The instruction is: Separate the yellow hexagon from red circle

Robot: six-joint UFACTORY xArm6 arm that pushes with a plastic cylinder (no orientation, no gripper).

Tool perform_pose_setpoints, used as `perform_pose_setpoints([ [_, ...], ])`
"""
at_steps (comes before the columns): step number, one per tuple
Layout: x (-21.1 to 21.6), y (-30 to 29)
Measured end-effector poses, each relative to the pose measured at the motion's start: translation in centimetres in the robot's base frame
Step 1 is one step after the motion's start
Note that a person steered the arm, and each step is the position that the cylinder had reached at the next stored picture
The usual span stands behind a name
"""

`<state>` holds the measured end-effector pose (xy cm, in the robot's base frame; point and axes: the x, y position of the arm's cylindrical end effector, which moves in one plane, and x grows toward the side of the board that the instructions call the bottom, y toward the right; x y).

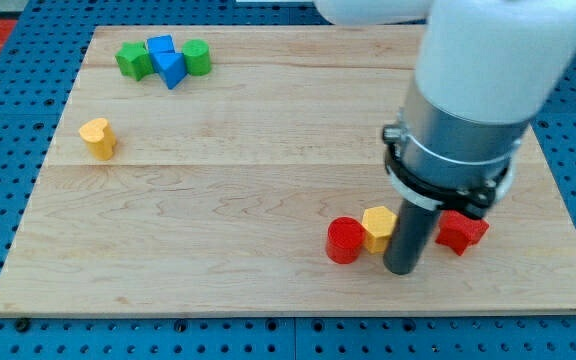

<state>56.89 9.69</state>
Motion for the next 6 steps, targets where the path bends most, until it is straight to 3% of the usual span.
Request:
perform_pose_setpoints([
  [1, -1.4, -2.7],
  [3, -6.7, -2.0],
  [6, -11.7, 6.9],
])
